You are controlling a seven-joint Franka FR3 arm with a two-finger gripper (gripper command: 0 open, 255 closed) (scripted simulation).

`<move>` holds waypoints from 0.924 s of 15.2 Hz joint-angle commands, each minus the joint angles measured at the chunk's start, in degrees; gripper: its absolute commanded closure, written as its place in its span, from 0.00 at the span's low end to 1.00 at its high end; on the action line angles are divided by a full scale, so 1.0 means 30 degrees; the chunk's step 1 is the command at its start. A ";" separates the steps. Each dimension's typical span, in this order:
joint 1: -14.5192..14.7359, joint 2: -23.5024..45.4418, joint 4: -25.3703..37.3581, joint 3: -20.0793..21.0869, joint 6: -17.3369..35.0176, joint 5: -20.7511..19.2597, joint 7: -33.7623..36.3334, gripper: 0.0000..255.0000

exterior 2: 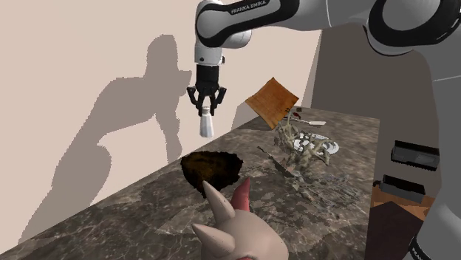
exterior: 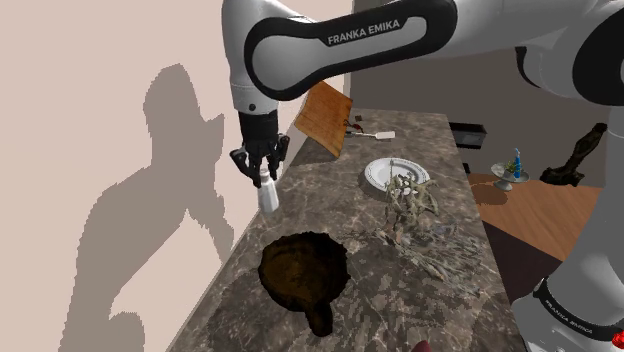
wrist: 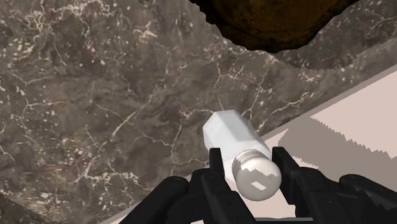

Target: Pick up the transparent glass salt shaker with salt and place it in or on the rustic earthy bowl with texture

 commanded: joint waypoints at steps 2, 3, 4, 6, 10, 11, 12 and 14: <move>0.0044 -0.0114 0.0629 0.0035 -0.0740 0.0039 0.0023 1.00; 0.0069 -0.0097 0.0913 0.0040 -0.1006 0.0034 0.0029 1.00; 0.0096 -0.0074 0.1205 0.0046 -0.1275 0.0027 0.0036 1.00; 0.0158 -0.0010 0.1819 0.0055 -0.1822 0.0007 0.0052 1.00; 0.0316 0.0203 0.3175 0.0067 -0.2967 -0.0065 0.0094 1.00; 0.0364 0.0275 0.3545 0.0069 -0.3265 -0.0090 0.0106 1.00; 0.0415 0.0357 0.3930 0.0070 -0.3568 -0.0118 0.0119 1.00; 0.0532 0.0548 0.4746 0.0071 -0.4195 -0.0185 0.0146 1.00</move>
